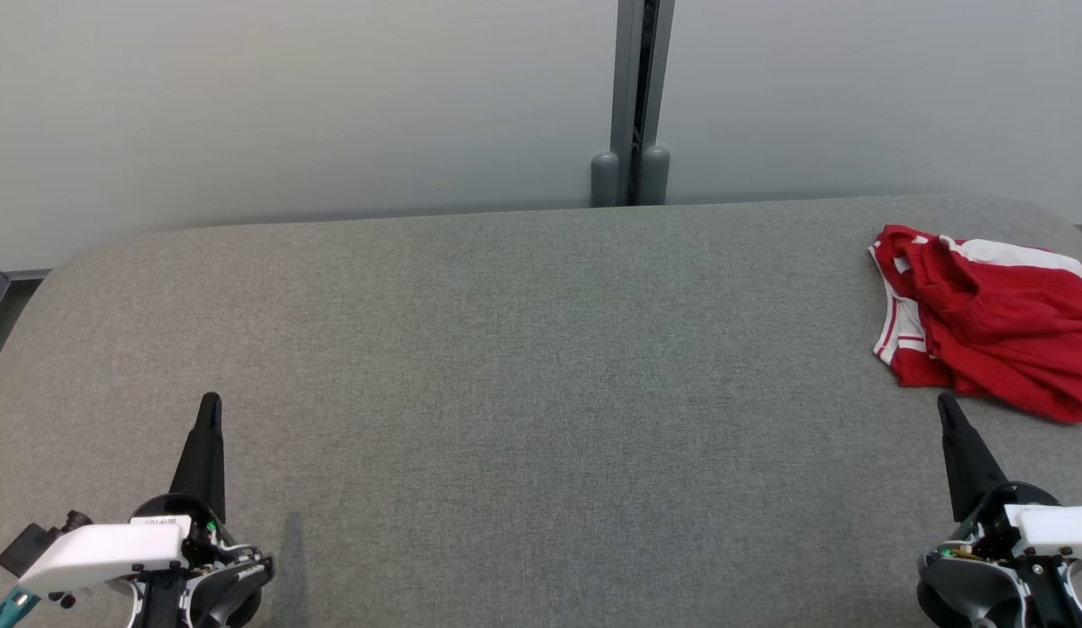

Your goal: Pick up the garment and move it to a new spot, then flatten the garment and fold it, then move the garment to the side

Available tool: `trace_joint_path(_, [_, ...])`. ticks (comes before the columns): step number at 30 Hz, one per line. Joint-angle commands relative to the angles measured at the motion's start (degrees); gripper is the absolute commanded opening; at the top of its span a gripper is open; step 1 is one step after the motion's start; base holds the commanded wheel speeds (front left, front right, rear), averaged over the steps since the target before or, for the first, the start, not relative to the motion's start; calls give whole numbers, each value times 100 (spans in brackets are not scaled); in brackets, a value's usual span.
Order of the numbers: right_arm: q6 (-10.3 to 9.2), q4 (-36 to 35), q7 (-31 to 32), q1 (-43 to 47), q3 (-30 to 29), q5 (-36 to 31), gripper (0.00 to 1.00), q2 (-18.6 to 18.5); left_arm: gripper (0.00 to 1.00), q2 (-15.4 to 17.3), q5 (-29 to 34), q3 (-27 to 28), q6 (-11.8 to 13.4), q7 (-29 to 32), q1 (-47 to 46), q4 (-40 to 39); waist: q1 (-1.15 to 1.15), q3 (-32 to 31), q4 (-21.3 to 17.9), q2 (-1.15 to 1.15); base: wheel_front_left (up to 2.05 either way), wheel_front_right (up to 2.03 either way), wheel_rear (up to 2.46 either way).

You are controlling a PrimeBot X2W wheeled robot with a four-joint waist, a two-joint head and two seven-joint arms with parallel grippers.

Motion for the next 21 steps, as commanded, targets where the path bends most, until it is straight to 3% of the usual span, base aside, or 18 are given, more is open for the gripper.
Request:
trace_joint_path(1, [2,-11,20,-42,-9,13,0,-19,0,31,-6,23,-17,21,-58,-16,0,0,0,0,0,0,0])
trace_joint_path(21, [2,-11,19,-42,-8,14,0,-19,0,31,-6,22,-17,21,-58,-17,0,0,0,0,0,0,0])
